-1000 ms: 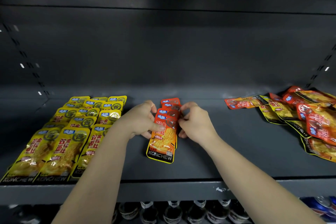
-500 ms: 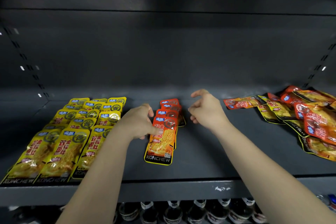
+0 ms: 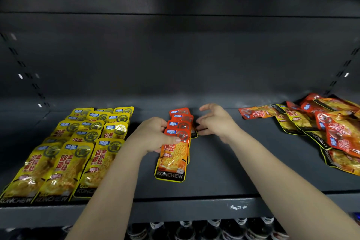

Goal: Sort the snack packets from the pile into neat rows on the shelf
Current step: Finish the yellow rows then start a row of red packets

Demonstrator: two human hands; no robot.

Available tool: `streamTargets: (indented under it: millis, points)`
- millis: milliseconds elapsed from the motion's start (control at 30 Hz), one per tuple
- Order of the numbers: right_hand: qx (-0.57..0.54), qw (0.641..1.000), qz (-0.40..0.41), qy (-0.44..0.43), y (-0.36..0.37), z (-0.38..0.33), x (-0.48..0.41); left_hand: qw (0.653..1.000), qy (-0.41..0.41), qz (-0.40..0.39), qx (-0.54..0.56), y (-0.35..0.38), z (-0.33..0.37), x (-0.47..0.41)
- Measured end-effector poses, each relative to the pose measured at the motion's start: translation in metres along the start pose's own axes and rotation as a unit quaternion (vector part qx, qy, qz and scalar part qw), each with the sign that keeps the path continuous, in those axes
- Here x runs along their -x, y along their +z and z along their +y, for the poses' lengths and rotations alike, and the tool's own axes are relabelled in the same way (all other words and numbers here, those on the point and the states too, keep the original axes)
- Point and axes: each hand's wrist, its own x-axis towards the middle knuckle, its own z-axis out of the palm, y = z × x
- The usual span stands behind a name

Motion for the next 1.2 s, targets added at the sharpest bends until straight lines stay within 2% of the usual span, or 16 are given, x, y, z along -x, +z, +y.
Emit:
streamTargets:
  millis: [733, 1200]
  points:
    - [-0.04, 0.999, -0.008, -0.002, 0.005, 0.009, -0.001, 0.999, -0.01, -0.004, 0.046, 0.005, 0.001, -0.003]
    - [-0.017, 1.0, -0.008, -0.02, 0.006, 0.012, -0.003, 0.998, -0.024, 0.001, 0.063, 0.008, -0.003, -0.007]
